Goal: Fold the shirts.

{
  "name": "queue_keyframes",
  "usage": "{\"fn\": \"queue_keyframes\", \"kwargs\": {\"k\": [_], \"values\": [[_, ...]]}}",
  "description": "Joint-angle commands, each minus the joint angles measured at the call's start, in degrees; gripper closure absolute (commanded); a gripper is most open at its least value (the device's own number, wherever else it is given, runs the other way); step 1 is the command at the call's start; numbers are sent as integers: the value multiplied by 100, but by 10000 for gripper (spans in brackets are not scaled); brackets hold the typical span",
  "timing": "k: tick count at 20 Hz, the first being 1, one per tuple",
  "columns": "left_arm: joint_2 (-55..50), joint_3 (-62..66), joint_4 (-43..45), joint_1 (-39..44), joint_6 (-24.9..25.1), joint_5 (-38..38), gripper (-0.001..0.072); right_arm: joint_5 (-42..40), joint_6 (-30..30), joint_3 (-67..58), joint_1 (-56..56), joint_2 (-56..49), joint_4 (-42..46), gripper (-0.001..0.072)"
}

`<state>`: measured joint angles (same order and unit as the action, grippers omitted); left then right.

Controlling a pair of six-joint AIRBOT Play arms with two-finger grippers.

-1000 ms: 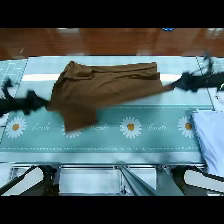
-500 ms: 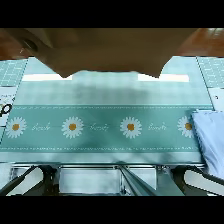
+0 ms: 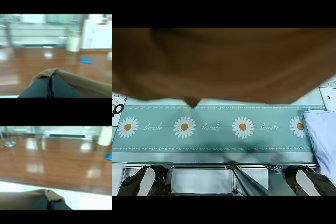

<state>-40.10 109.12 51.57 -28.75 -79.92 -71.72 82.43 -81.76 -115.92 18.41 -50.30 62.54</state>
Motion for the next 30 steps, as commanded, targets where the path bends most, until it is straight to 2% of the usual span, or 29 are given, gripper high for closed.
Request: {"fn": "queue_keyframes", "kwargs": {"k": [1, 6, 10, 12, 14, 17, 20, 23, 27, 30], "values": [[1255, -732, 1438, 271, -321, 11, 693, 334, -2, 664, -2, 887, 597, 687], [1849, -1694, 2782, 833, -1049, -208, 693, 315, -35, 1274, -2, 1244, 905, 687], [1482, -2706, 2516, 837, -1235, -79, 693, 203, 24, 1755, -2, 833, 562, 687], [1067, -3324, 1781, 837, -1075, 330, 693, 55, 142, 2111, -7, 413, 232, 687], [413, -3840, 973, 844, -780, 898, 693, -280, 369, 2485, -9, -142, -210, 687], [-1095, -4050, 144, 925, -289, 1355, 693, -671, 654, 2712, -107, -1375, -662, 687], [-2732, -3818, -63, 1220, -153, 1952, 693, -1445, 769, 2671, -595, -2771, -647, 687], [-4323, -3053, -63, 1482, -181, 2365, 693, -2151, 684, 2041, -951, -4247, -649, 687], [-6081, -1585, -61, 1530, -684, 2085, 693, -2109, 160, 509, -1001, -5930, -684, 687], [-6675, -977, -63, 1532, -730, 1615, 693, -2000, -15, 149, -1001, -6446, -667, 687]]}}
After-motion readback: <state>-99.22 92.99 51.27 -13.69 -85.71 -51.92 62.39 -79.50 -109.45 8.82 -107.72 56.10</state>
